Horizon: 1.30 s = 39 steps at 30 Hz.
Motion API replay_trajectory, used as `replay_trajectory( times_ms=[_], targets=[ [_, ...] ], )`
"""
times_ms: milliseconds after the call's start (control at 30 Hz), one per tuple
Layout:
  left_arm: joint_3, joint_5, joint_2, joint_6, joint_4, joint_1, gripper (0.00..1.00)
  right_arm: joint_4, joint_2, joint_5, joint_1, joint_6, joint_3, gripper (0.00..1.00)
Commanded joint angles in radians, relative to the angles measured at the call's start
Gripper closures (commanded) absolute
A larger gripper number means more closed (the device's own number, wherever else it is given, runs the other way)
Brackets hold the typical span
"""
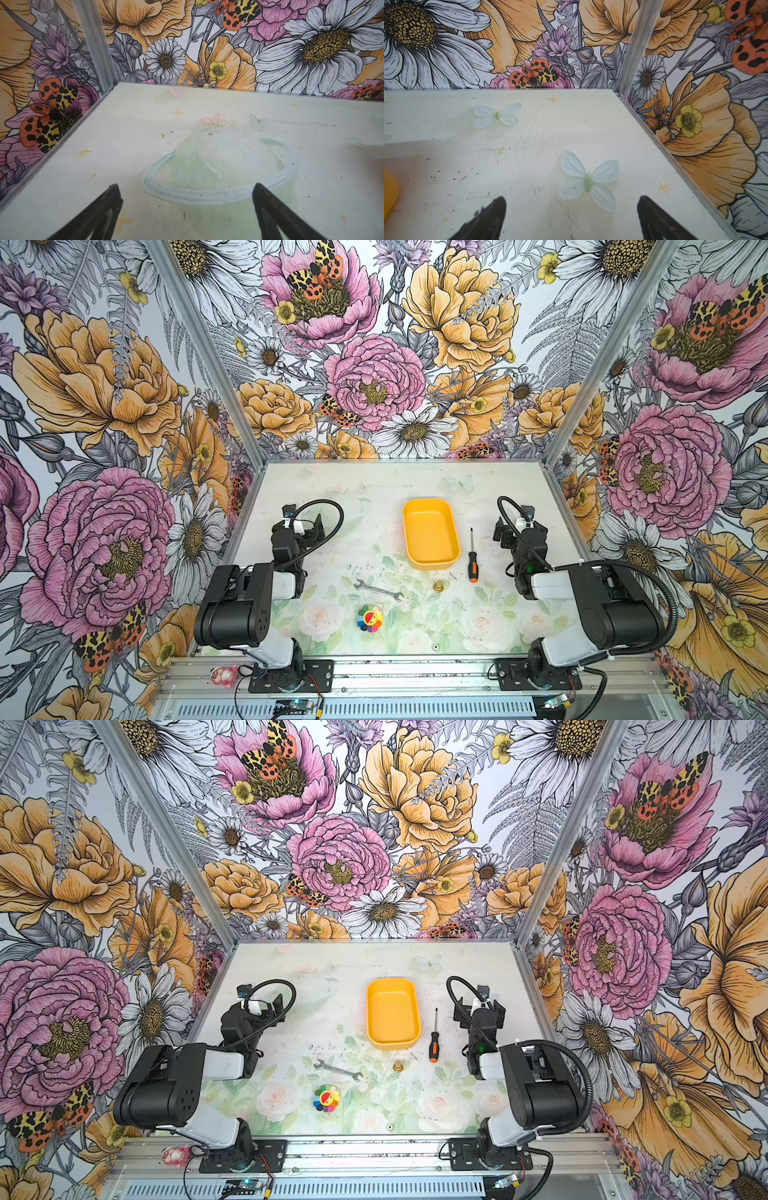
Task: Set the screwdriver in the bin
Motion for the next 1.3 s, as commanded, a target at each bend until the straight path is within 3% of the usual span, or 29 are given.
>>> replay_trajectory(
  times_ms=[0, 1067, 1267],
  targets=[
    [0.019, 0.017, -0.002, -0.004, -0.003, -0.003, 0.01, 0.003, 0.002, -0.016, -0.007, 0.006, 0.023, 0.01],
    [0.012, 0.001, -0.004, 0.009, 0.008, -0.019, 0.01, 0.002, 0.002, -0.018, -0.007, 0.007, 0.024, 0.01],
    [-0.008, 0.044, -0.004, 0.036, 0.042, -0.025, 0.01, 0.002, 0.001, -0.017, -0.007, 0.007, 0.022, 0.00]
  ],
)
